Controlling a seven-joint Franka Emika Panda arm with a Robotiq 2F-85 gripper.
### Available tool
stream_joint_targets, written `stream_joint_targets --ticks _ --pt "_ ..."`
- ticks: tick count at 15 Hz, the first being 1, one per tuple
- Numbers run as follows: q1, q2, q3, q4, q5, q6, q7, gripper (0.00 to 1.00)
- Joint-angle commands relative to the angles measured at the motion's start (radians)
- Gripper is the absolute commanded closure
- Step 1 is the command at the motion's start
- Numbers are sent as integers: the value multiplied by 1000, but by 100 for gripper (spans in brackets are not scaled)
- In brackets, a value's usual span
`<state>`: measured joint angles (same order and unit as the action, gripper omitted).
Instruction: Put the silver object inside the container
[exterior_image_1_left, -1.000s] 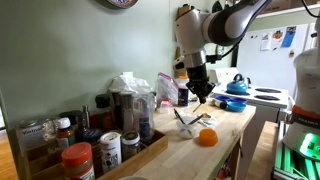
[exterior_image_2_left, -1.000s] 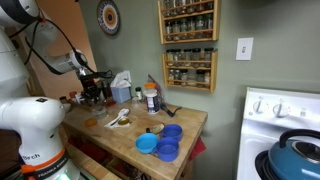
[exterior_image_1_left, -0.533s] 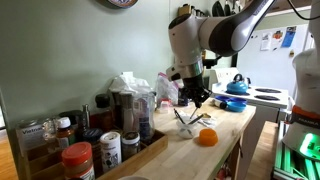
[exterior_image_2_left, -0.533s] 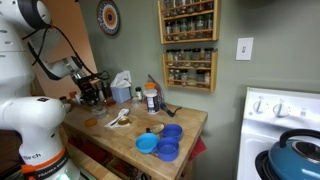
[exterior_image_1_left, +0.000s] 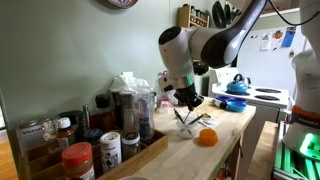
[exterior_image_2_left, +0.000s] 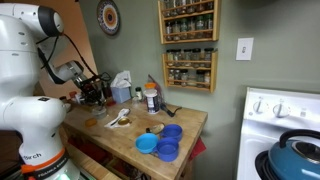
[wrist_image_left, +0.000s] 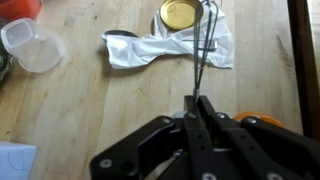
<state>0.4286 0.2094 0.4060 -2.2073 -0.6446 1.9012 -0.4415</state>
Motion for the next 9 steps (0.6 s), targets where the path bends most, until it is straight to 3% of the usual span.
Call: stream_joint_targets --ticks 1,9 --pt "21 46 -4 56 -58 -117 34 98" --pt "38 92 12 121 -112 -316 8 98"
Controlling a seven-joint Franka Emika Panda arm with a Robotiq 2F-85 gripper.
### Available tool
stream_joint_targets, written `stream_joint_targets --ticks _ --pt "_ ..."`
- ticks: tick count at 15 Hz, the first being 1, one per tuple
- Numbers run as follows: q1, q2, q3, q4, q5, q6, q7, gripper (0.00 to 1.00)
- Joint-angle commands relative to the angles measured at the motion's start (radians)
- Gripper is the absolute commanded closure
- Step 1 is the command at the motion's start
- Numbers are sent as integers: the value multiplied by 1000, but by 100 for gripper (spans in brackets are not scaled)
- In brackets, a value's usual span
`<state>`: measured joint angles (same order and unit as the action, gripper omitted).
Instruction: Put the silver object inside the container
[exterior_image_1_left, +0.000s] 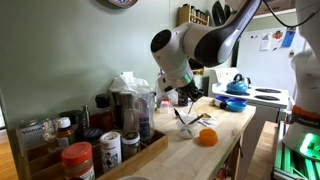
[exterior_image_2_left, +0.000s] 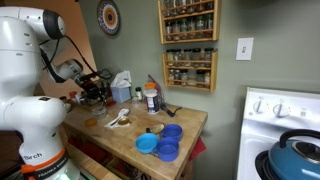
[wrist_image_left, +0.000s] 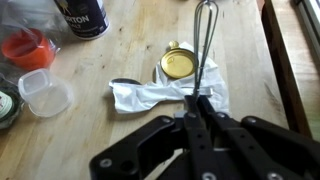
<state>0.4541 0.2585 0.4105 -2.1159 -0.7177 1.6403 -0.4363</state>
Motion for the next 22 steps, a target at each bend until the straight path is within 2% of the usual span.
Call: stream_joint_targets --ticks 1,10,19,22 --pt "12 61 10 36 -37 -51 -3 98" --pt "12 147 14 74 -61 59 10 98" --pt "34 200 13 111 -68 -28 -66 98" --pt "14 194 33 108 -32 -4 -144 98"
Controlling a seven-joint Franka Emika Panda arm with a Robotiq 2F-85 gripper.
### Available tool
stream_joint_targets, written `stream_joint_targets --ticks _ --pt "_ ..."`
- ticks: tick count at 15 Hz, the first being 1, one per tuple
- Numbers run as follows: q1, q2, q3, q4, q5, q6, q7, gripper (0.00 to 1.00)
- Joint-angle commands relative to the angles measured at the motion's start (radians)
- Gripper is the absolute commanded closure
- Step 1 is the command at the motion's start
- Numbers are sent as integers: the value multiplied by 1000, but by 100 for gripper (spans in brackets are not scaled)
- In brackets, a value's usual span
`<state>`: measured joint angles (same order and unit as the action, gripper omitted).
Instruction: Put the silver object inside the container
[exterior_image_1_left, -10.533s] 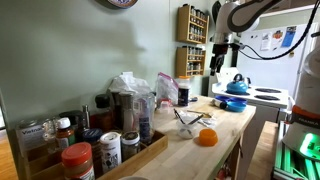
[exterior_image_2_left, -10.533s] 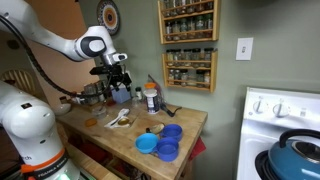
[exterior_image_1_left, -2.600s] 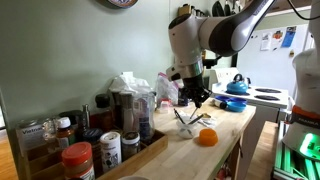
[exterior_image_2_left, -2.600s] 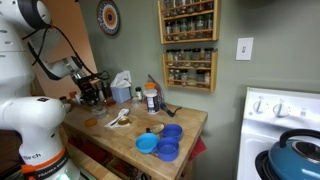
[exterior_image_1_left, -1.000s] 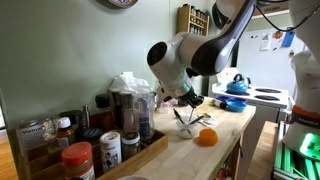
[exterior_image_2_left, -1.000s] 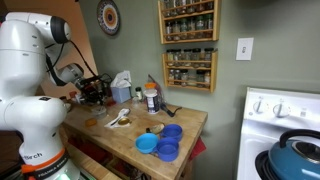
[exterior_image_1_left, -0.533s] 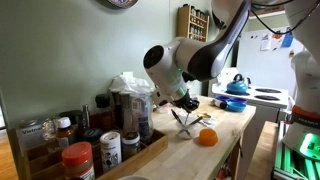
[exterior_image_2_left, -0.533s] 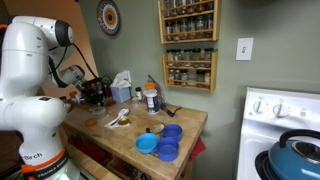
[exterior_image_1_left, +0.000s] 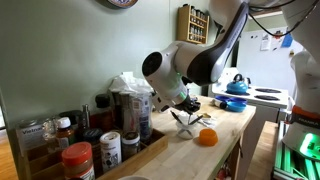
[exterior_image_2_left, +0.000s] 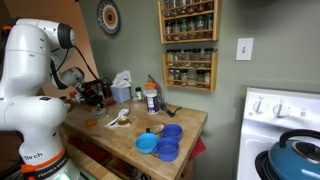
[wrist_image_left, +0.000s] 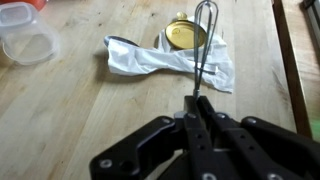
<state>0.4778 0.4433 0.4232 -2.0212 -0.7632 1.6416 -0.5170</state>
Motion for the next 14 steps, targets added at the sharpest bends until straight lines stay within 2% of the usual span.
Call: stream_joint_targets --ticks 1,3,4,5,11,14 --pt "-17 5 29 11 30 9 -96 98" --pt "-27 -1 41 11 64 29 -154 98" --pt "-29 -5 43 13 82 33 -173 68" --pt "-27 -7 41 15 94 28 -184 67" --pt "-39 -56 25 8 119 56 -164 24" --pt "-80 -145 17 -24 159 116 -128 2"
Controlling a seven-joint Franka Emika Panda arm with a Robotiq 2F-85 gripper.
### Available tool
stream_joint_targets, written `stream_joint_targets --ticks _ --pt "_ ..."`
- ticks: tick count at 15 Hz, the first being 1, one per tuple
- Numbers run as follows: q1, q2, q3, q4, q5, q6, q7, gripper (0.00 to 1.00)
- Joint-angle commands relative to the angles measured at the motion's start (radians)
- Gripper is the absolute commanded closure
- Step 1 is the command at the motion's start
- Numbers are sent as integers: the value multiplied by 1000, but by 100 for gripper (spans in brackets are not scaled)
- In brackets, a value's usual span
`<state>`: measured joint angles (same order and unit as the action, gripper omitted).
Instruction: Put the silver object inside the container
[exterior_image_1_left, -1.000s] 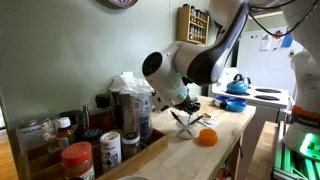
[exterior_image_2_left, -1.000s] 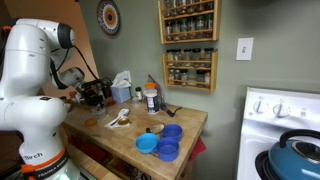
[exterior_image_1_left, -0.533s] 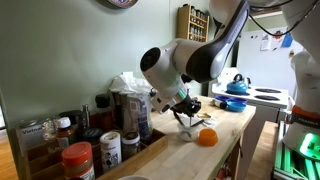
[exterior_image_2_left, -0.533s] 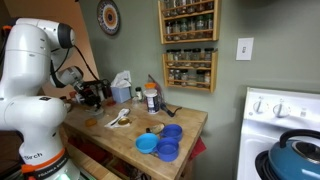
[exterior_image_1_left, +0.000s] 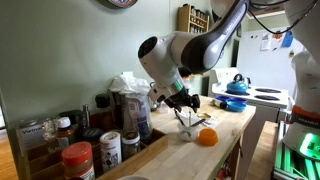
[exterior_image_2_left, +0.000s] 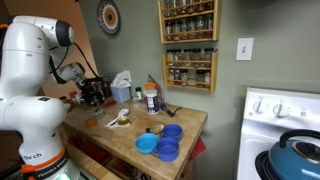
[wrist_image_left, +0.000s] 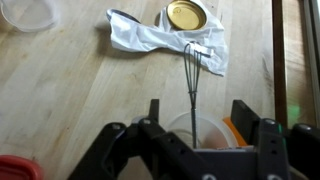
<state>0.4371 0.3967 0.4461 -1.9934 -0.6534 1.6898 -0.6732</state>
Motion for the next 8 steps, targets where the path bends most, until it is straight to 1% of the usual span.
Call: stream_joint_targets --ticks 1,3,5,6,7,8 --pt "-51 -125 -12 -62 60 80 36 0" --pt "-97 -213 -19 -108 111 158 17 0" --pt "-136 -308 -29 -178 153 295 -38 0" --pt "-146 -355 -32 -221 166 365 -97 0" --pt "-104 -230 -46 -93 124 249 -35 0" --pt "-110 -258 -52 -110 127 268 -47 0"
